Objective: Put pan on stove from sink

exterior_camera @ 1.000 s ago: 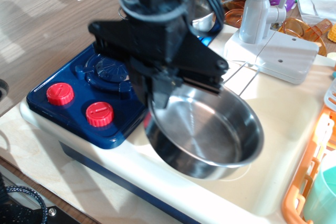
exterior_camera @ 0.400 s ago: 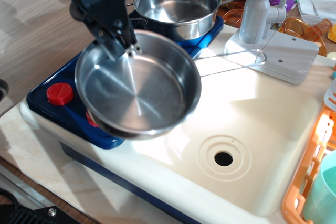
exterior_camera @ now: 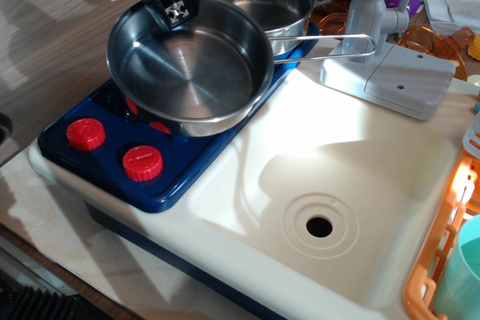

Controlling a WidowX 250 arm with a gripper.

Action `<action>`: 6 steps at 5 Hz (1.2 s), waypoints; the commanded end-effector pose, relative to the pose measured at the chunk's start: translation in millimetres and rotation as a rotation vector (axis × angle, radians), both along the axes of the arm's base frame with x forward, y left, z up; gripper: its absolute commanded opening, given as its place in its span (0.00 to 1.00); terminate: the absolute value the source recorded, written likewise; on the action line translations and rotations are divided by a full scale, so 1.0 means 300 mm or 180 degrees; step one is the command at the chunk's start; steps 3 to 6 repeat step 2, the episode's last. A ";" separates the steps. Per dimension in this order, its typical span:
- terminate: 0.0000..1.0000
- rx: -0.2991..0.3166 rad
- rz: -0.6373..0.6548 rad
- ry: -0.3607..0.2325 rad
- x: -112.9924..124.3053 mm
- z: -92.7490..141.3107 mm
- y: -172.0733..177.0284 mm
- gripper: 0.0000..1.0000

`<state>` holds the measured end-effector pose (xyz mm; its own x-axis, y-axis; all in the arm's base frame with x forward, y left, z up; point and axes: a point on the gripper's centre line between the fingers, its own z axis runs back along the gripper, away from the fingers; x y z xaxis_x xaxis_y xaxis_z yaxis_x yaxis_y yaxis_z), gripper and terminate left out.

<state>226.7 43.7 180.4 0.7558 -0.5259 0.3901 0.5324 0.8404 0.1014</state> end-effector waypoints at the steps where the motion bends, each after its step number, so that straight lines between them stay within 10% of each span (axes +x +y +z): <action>1: 0.00 -0.0005 -0.0220 -0.0225 0.039 0.011 0.079 0.00; 2: 1.00 -0.0149 -0.0421 -0.0298 0.030 -0.027 0.104 1.00; 6: 1.00 -0.0149 -0.0421 -0.0298 0.030 -0.027 0.104 1.00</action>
